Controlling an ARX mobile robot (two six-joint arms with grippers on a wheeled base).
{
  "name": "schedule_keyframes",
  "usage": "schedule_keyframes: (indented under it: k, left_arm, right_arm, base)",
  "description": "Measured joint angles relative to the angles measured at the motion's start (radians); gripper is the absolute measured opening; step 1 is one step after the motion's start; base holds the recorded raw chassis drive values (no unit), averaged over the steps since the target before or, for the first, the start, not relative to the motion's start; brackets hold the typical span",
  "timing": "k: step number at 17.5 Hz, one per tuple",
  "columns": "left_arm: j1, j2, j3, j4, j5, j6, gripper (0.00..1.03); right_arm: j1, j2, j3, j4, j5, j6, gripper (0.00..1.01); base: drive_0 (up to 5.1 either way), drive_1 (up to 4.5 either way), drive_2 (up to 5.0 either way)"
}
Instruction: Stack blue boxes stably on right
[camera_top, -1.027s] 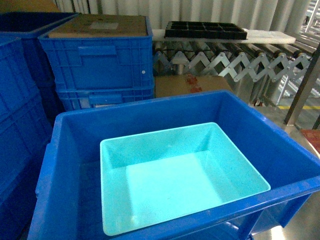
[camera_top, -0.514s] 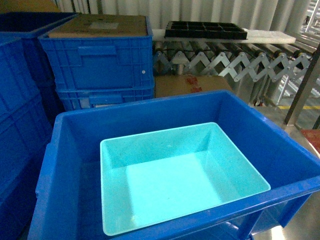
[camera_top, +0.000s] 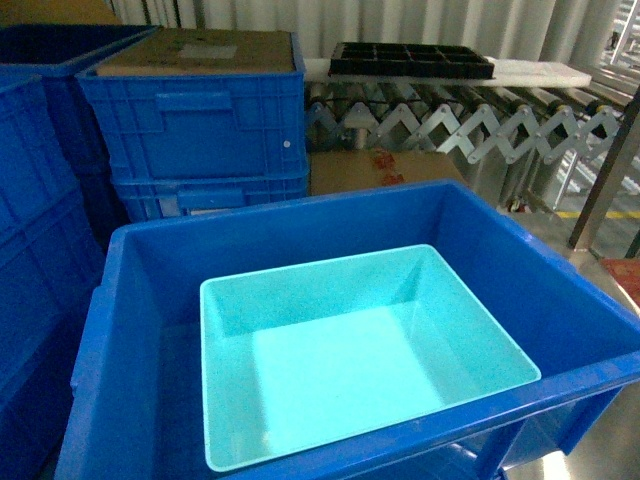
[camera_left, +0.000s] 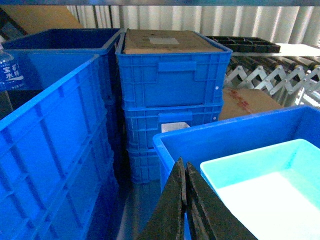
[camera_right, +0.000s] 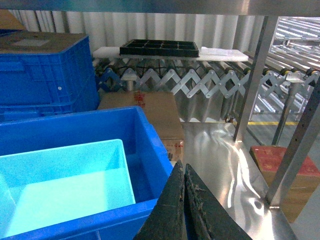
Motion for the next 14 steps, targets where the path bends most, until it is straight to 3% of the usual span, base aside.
schedule_keyframes:
  k: [8,9,10,14]
  left_arm:
    - [0.0,-0.143,0.0,-0.135,0.0,0.0,0.02]
    - [0.0,-0.167,0.0,-0.153,0.0,0.0,0.02]
    - [0.0,-0.187,0.0,-0.177,-0.003,0.0,0.02]
    - [0.0,-0.254,0.0,-0.247,-0.001,0.0,0.02]
  right_arm:
    - [0.0,-0.086,0.0,-0.089,0.0,0.0,0.02]
    - [0.0,-0.177,0.0,-0.226,-0.001,0.0,0.02]
    - [0.0,-0.245,0.0,-0.244,0.0,0.0,0.02]
    - [0.0,-0.246,0.001,-0.252,0.0,0.0,0.02]
  base:
    - [0.0,0.0,0.0]
    - [0.0,0.0,0.0]
    - [0.0,0.0,0.0]
    - [0.0,0.0,0.0]
